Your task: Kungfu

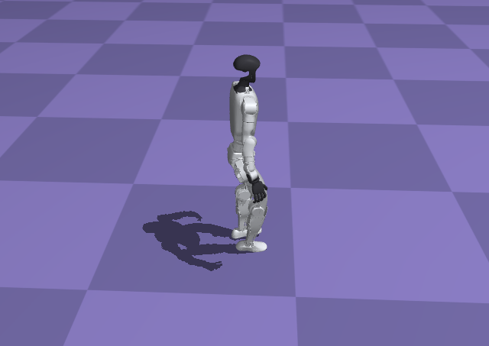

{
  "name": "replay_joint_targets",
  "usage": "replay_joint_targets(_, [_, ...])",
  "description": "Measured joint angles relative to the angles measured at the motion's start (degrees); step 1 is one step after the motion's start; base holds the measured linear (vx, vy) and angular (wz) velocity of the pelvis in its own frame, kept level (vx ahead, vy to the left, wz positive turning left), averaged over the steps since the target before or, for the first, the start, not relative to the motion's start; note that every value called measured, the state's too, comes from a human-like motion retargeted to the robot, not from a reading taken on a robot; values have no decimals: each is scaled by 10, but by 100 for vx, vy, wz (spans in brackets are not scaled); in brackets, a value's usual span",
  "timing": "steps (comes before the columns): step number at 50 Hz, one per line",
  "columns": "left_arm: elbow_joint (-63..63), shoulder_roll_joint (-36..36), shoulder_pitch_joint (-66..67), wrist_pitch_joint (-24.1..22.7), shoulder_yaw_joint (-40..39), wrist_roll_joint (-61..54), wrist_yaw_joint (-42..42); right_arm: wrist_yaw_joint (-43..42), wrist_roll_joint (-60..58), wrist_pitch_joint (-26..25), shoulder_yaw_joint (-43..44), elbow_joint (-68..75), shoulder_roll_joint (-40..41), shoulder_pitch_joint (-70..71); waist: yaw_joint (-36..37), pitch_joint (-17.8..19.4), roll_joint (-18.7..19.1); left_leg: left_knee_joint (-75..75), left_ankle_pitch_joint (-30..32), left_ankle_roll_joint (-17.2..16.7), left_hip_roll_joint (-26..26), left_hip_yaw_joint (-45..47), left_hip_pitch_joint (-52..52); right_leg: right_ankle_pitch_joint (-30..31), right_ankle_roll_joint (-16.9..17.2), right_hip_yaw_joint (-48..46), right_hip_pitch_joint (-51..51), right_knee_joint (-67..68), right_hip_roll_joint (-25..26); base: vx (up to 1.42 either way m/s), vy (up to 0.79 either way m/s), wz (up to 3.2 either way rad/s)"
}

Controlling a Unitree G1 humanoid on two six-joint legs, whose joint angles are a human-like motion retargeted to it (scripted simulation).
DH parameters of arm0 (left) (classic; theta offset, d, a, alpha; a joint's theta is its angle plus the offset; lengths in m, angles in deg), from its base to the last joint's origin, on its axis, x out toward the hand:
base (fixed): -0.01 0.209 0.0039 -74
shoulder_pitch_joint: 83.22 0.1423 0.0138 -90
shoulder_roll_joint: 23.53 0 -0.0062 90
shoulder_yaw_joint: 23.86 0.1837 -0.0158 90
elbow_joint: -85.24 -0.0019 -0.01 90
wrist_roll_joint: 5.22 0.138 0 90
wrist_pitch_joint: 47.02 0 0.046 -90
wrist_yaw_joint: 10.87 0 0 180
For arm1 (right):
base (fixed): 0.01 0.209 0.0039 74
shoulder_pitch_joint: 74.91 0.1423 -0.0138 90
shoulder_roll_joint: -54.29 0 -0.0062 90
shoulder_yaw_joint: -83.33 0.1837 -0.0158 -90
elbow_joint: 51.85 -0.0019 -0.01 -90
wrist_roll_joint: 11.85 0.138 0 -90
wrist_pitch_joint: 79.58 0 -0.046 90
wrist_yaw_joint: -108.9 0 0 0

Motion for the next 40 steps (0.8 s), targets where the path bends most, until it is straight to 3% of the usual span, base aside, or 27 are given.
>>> replay_joint_targets(2, [-1,0,-3,0,1,-6,-10,-9,-6,-2,7,-7,-2,9,9,3,12,3,9,-7,15,23,-15,14,0,-101,-84,97,-7,-43,-62,-92])
replay_joint_targets(7, [-27,-1,-9,36,-23,-23,2,-53,-31,1,10,-10,5,7,-18,-7,55,-12,18,32,21,9,-33,-47,0,-216,-243,362,-72,-6,29,-2])
replay_joint_targets(12, [-42,-2,8,33,-41,-92,10,-64,-60,8,12,-1,15,-9,-37,-27,73,-14,8,53,22,0,-38,-105,0,-246,-346,540,-78,18,7,12])
replay_joint_targets(17, [-51,2,20,40,-58,-103,4,-70,-60,9,17,15,25,-17,-54,-37,80,-3,-9,60,22,-5,-40,-135,0,-255,-386,592,-76,16,0,7])
replay_joint_targets(21, [-60,9,21,53,-52,-110,-2,-68,-44,13,23,13,30,-22,-56,-39,71,24,-19,45,20,5,-49,-118,0,-237,-373,547,-72,16,-6,-7])
replay_joint_targets(25, [-47,37,35,112,-79,-93,-38,-64,-22,15,35,-10,28,-33,-49,-36,70,4,23,23,6,36,-17,-73,0,-181,-295,419,-36,22,1,-23])
replay_joint_targets(27, [-31,58,48,121,-105,-126,-69,-73,-6,18,39,-20,26,-37,-46,-33,81,-12,84,-13,1,48,9,-15,0,-126,-209,299,6,31,20,-5])
replay_joint_targets(29, [-7,79,61,113,-137,-174,-85,-89,19,24,42,-31,21,-38,-43,-27,90,-17,158,-72,-1,78,32,69,0,-54,-100,143,26,27,33,26])
replay_joint_targets(30, [8,89,66,104,-153,-200,-86,-99,34,29,43,-36,19,-38,-46,-21,94,-12,198,-103,-6,94,40,119,0,-23,-43,57,21,-14,65,156])
replay_joint_targets(31, [35,93,59,85,-169,-227,-72,-104,56,39,44,-49,18,-33,-69,-12,91,-1,243,-104,-42,127,9,173,0,-36,-22,-12,-31,-49,99,231])
replay_joint_targets(32, [63,92,49,66,-188,-257,-51,-106,78,51,44,-64,17,-29,-87,1,86,23,271,-104,-72,162,-18,188,0,-38,2,-59,-80,-82,147,253])
replay_joint_targets(33, [94,79,33,45,-213,-295,-20,-103,101,67,39,-84,18,-26,-96,19,73,73,263,-104,-92,200,-37,125,0,-16,33,-62,-124,-69,153,204])
replay_joint_targets(35, [164,29,-15,33,-251,-420,59,-86,152,106,26,-136,26,-26,-118,37,62,175,241,-104,-118,208,-93,-5,-8,-59,69,-56,-213,-36,90,161])
replay_joint_targets(36, [203,-3,-49,64,-267,-520,104,-67,183,116,13,-169,33,-33,-102,32,57,208,191,-104,-95,184,-115,-60,-55,-67,68,-59,-208,6,-52,70])
replay_joint_targets(38, [270,-52,-136,98,-284,-746,176,-19,238,123,-5,-235,48,-56,-55,18,43,228,134,-104,-11,160,-132,-159,-142,-63,55,-44,-195,30,-148,-30])
replay_joint_targets(40, [327,-85,-251,95,-254,-998,206,48,275,119,16,-303,85,-90,23,-1,9,196,137,-104,125,187,-114,-206,-197,-35,36,-13,-144,22,-137,-88])
